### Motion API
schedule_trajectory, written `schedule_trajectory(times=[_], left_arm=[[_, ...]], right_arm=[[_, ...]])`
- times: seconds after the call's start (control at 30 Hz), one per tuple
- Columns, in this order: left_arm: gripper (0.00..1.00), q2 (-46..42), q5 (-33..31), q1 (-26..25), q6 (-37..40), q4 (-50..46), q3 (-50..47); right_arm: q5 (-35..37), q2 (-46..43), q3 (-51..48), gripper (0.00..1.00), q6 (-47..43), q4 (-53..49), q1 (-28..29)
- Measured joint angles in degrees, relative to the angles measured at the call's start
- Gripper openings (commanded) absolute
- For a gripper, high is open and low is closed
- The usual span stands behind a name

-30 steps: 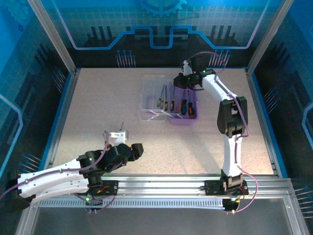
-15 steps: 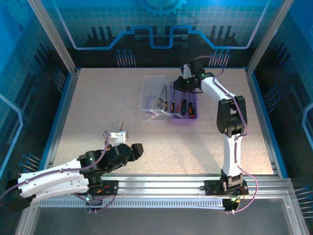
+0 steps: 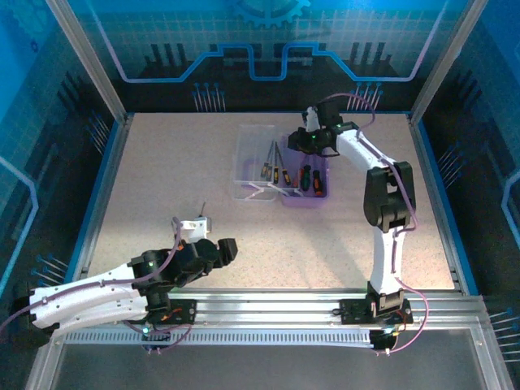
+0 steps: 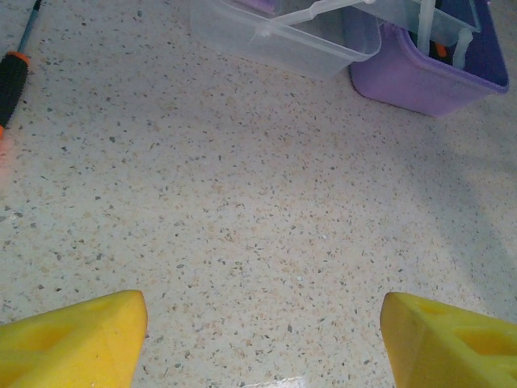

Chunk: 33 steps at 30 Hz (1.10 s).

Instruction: Pack the tool kit

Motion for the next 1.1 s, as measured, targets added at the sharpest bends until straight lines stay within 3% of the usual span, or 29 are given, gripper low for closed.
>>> schedule_trajectory(times=[0.1, 0.23, 0.4, 0.5, 0.63, 0.9, 1.1], left_arm=[[0.86, 0.0, -2.1, 0.0, -2.8, -2.8, 0.5], [0.84, -0.6, -5.5, 0.0, -8.4, -6.6, 0.9], [0.66, -1.2, -10.4, 0.7, -15.8, -11.8, 0.9], [0.56, -0.8, -11.8, 3.3, -16.2, -13.6, 0.9], [0.51, 1.9, -9.8, 10.6, -12.2, -13.0, 1.5], [0.50, 17.0, 1.9, 29.8, 1.7, -4.9, 3.3], [0.46, 32.1, 9.5, 36.1, 11.3, -0.2, 10.1]], right_arm=[[0.3, -5.6, -4.1, 0.33, 0.6, 1.5, 0.0], [0.6, -17.7, -14.9, 0.34, 2.9, 7.3, 0.0], [2.6, -33.2, -31.7, 0.34, 7.4, 18.1, 2.1], [4.4, -37.4, -39.3, 0.34, 8.4, 21.2, 5.7], [6.4, -39.6, -46.1, 0.34, 8.7, 22.0, 9.1], [11.5, -46.2, -50.9, 0.34, 7.8, 23.9, 9.5], [13.3, -47.3, -52.6, 0.35, 7.6, 26.4, 9.4]])
